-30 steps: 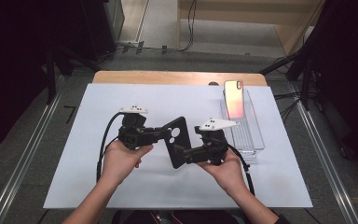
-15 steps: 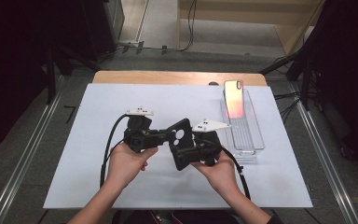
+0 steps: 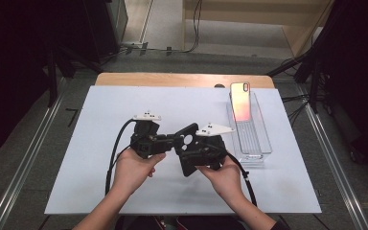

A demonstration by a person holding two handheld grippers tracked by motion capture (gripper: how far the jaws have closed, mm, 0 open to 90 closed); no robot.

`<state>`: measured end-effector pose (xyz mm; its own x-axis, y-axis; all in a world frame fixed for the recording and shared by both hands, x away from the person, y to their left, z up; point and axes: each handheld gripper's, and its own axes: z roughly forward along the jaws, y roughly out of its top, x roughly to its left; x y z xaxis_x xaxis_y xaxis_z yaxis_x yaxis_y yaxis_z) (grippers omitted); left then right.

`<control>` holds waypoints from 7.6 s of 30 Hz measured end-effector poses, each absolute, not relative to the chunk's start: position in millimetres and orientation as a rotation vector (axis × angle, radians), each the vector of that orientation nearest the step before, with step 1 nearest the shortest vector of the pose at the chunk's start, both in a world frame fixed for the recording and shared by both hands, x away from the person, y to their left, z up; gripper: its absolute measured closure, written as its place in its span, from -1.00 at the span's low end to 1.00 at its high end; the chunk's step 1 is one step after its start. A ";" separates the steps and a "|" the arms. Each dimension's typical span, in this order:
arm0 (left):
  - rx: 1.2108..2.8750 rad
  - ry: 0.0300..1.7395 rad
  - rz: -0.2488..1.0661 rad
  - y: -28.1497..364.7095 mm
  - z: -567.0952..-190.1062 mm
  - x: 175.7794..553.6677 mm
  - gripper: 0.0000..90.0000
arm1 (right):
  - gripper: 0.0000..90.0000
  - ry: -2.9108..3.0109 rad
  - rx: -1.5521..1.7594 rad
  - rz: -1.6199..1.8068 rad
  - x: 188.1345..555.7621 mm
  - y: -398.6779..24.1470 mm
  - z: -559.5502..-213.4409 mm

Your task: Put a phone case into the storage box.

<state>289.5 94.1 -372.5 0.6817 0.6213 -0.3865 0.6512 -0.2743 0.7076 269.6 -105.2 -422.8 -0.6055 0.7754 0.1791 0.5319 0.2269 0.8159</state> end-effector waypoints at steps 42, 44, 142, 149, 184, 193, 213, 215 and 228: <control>2.143 0.659 -0.055 140.4 -409.8 288.4 -0.37 | -0.72 2.374 1.113 1.495 284.4 -168.2 -393.8; 2.153 0.645 -0.054 143.1 -415.0 286.8 -0.37 | -0.72 2.375 1.107 1.501 284.7 -171.6 -391.7; 2.071 0.780 -0.047 192.2 -442.5 279.4 -0.37 | -0.71 1.715 1.688 0.999 438.2 -264.3 -448.4; 2.072 0.775 -0.049 192.4 -442.6 280.3 -0.37 | -0.71 1.688 1.696 0.993 451.3 -264.5 -452.9; 2.070 0.772 -0.056 191.3 -443.7 284.1 -0.37 | -0.80 1.682 1.631 0.959 467.9 -259.4 -461.1; 2.068 0.771 -0.058 191.0 -443.3 284.6 -0.37 | -0.98 1.693 1.666 0.972 468.9 -263.1 -463.0; 2.069 0.791 -0.055 189.7 -445.0 286.3 -0.37 | -0.97 1.804 1.713 1.026 442.0 -271.4 -429.5; 2.072 0.789 -0.057 189.3 -444.9 286.9 -0.37 | -0.97 1.821 1.714 1.033 437.3 -270.8 -424.7; 2.071 0.800 -0.053 191.1 -444.5 288.5 -0.37 | -0.89 2.064 1.617 1.135 394.9 -249.0 -409.8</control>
